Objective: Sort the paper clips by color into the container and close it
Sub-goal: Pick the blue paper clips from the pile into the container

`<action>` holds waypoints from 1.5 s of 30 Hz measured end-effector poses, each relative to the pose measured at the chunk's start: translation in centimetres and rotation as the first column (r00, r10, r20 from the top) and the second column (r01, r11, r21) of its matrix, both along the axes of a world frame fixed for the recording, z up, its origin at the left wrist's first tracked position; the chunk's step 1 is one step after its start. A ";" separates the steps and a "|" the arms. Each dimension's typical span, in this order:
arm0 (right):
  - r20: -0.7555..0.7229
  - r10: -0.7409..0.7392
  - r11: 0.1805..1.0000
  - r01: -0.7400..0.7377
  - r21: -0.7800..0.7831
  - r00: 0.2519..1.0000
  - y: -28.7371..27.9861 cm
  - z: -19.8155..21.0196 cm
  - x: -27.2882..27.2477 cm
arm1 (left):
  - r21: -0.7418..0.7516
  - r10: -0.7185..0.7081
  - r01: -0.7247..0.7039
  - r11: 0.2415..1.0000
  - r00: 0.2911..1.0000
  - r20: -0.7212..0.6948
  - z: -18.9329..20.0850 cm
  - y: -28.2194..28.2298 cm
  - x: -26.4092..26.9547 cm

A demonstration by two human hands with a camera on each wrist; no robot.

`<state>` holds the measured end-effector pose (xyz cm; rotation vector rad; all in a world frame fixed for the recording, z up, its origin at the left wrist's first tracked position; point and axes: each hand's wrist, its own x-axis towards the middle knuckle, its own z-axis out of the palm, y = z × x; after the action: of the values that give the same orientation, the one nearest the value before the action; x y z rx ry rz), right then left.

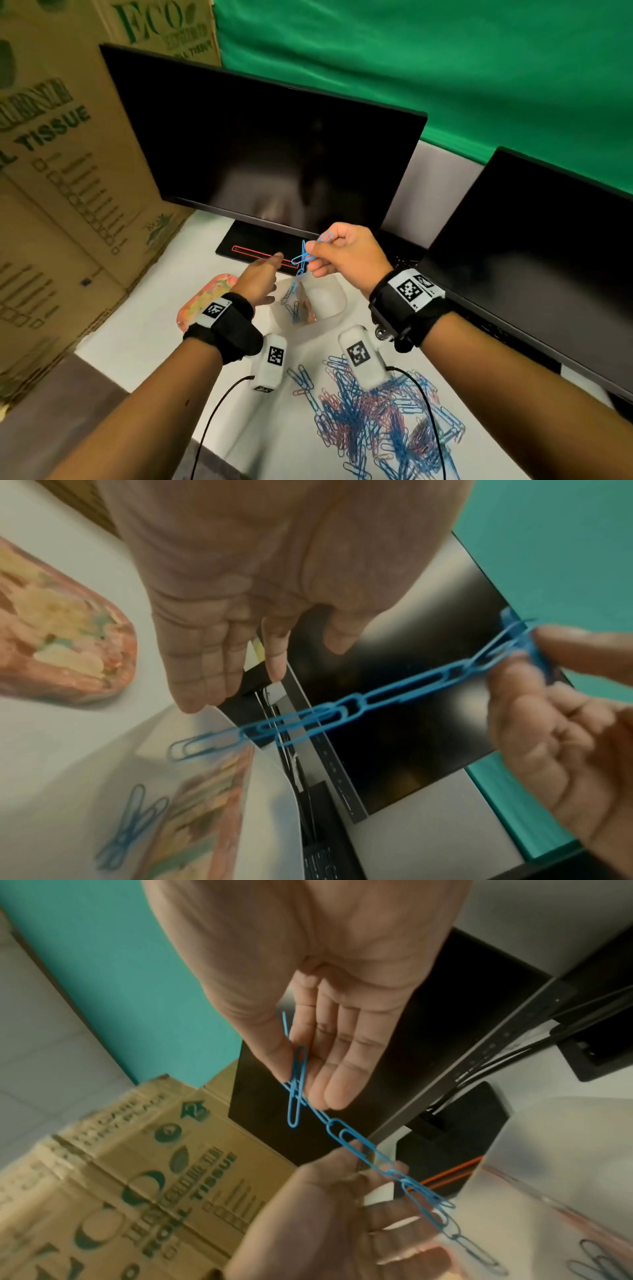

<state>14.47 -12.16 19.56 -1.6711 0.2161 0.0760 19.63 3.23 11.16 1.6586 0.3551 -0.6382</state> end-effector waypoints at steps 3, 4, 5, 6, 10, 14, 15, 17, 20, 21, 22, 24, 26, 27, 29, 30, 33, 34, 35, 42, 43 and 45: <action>-0.063 0.014 0.995 -0.020 -0.101 0.998 0.8 -2.5 0.8 | 0.024 0.035 -0.035 0.999 0.999 0.016 -0.4 1.6 -0.3; -0.092 0.008 0.989 -0.022 -0.149 0.996 1.1 -3.5 1.0 | 0.032 0.046 -0.047 0.998 0.999 0.021 -0.6 2.0 -0.4; -0.119 0.000 0.979 -0.024 -0.202 0.993 1.4 -4.3 1.1 | 0.036 0.053 -0.054 0.998 0.998 0.018 -0.7 2.4 -0.7; -0.144 -0.008 0.967 -0.029 -0.254 0.989 1.6 -5.2 1.3 | 0.038 0.055 -0.056 0.998 0.998 0.014 -1.0 2.8 -0.9; -0.245 -0.005 0.900 -0.102 -0.424 0.970 2.3 -7.4 1.2 | 0.061 0.017 -0.015 0.998 1.000 -0.025 -1.7 3.5 -1.8; -0.288 -0.025 0.865 -0.123 -0.487 0.957 2.0 -8.1 0.7 | 0.083 -0.004 0.006 0.997 1.000 -0.020 -2.2 3.4 -2.7; -0.286 -0.029 0.859 -0.123 -0.497 0.958 1.6 -8.1 0.6 | 0.087 -0.012 0.013 0.996 1.000 -0.010 -2.2 3.3 -2.9; -0.279 -0.052 0.861 -0.099 -0.499 0.959 0.5 -8.2 0.0 | 0.107 -0.063 0.060 0.992 0.998 0.025 -2.2 2.9 -3.6; -0.280 -0.092 0.884 -0.051 -0.465 0.956 -2.1 -8.7 -2.1 | 0.183 -0.253 0.230 0.956 0.960 0.116 -3.1 2.2 -4.9; -0.293 -0.106 0.886 -0.043 -0.461 0.950 -3.1 -9.0 -3.2 | 0.225 -0.340 0.302 0.927 0.928 0.155 -3.7 1.8 -5.6; -0.306 -0.117 0.879 -0.045 -0.475 0.945 -4.1 -9.4 -4.3 | 0.288 -0.426 0.364 0.886 0.883 0.195 -4.3 1.5 -6.1; -0.337 -0.126 0.858 -0.068 -0.509 0.933 -6.0 -10.6 -6.9 | 0.478 -0.622 0.469 0.743 0.748 0.231 -5.4 0.8 -7.4; -0.359 -0.118 0.829 -0.107 -0.549 0.926 -7.3 -11.9 -9.5 | 0.645 -0.788 0.520 0.560 0.574 0.222 -6.3 0.0 -8.7; -0.371 -0.111 0.810 -0.133 -0.572 0.922 -7.8 -12.6 -10.6 | 0.692 -0.841 0.533 0.487 0.500 0.207 -6.7 -0.2 -9.2; -0.384 -0.090 0.777 -0.176 -0.604 0.919 -8.3 -14.0 -12.8 | 0.754 -0.905 0.547 0.364 0.399 0.147 -7.5 -0.7 -10.0; -0.383 -0.077 0.772 -0.188 -0.607 0.920 -8.4 -14.6 -13.6 | 0.777 -0.923 0.544 0.316 0.366 0.119 -8.0 -0.8 -10.1; -0.380 -0.021 0.760 -0.232 -0.607 0.925 -7.8 -15.9 -15.5 | 0.823 -0.955 0.536 0.187 0.295 0.024 -9.1 -1.0 -9.8; -0.376 0.003 0.764 -0.245 -0.597 0.927 -7.6 -16.1 -15.9 | 0.827 -0.958 0.538 0.161 0.286 0.000 -9.4 -1.1 -9.7; -0.377 0.017 0.770 -0.253 -0.586 0.926 -7.3 -16.4 -16.1 | 0.830 -0.960 0.538 0.144 0.281 -0.015 -9.6 -1.1 -9.5; -0.352 0.017 0.796 -0.226 -0.561 0.936 -6.9 -17.4 -16.4 | 0.855 -0.977 0.510 0.097 0.214 -0.017 -10.7 -1.7 -9.4; -0.353 0.013 0.797 -0.222 -0.562 0.936 -7.0 -17.3 -16.3 | 0.855 -0.977 0.508 0.103 0.214 -0.010 -10.8 -1.8 -9.4; -0.350 -0.003 0.799 -0.208 -0.564 0.937 -7.1 -17.4 -16.2 | 0.852 -0.976 0.512 0.110 0.217 -0.004 -11.1 -1.9 -9.4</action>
<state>-1.72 -19.26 2.20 -2.3015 0.4400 0.4184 10.19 1.33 0.10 2.7396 -1.1363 -0.7598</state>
